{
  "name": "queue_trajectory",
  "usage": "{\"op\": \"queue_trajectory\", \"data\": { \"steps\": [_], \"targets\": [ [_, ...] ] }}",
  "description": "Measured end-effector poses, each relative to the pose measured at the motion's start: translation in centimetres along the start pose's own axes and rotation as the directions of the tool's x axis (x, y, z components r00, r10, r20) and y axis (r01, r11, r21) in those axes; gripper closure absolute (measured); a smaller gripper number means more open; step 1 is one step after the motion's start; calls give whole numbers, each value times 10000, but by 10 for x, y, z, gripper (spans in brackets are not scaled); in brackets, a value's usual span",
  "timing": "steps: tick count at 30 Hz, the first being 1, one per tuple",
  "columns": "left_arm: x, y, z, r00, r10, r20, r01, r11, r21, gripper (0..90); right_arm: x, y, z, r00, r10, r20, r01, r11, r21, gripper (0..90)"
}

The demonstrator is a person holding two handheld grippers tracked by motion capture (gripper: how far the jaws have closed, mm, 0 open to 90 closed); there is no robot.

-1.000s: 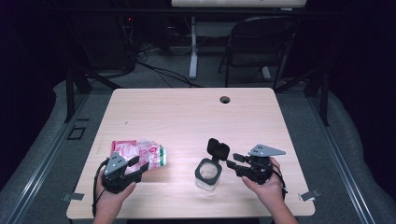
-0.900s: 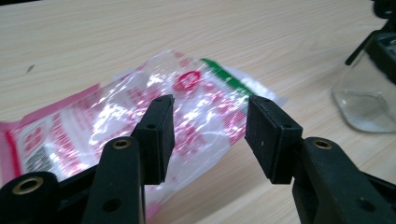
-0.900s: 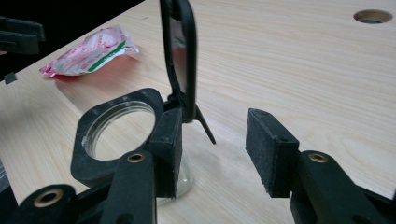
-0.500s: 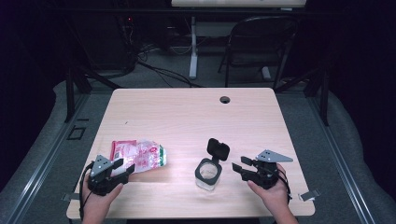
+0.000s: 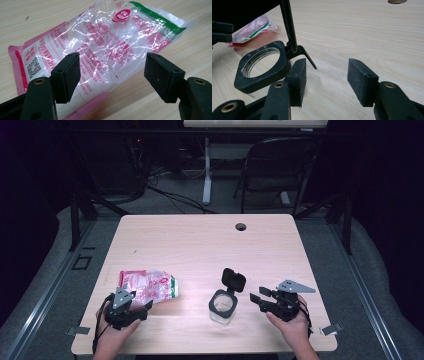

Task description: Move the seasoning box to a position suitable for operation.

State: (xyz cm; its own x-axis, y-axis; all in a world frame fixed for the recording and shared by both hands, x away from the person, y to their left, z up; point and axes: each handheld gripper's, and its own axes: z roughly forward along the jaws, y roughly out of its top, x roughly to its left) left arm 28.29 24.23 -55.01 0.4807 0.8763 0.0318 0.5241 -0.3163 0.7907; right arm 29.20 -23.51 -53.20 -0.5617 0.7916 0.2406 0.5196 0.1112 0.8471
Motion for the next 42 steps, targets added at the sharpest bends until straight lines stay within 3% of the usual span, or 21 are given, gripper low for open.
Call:
{"op": "queue_trajectory", "data": {
  "steps": [5,15,22,35,42],
  "targets": [
    [-3,-3,6,9992,384,-54,-382,9988,311,299,-1,0,1,9999,121,-19,-121,9999,-23,498],
    [-13,-3,12,9967,806,17,-806,9959,399,253,-1,-1,1,9999,120,-38,-120,9999,4,498],
    [-16,-5,21,9909,1259,-478,-1213,9886,896,252,-1,-1,1,9996,262,-115,-264,9996,-128,499],
    [-16,-6,27,9839,1579,-836,-1484,9828,1096,271,-1,-1,2,9994,321,-102,-323,9993,-195,506],
    [-15,-7,28,9805,1581,-1169,-1451,9830,1122,324,-1,-1,2,9992,383,-146,-386,9989,-253,506]
  ]
}}
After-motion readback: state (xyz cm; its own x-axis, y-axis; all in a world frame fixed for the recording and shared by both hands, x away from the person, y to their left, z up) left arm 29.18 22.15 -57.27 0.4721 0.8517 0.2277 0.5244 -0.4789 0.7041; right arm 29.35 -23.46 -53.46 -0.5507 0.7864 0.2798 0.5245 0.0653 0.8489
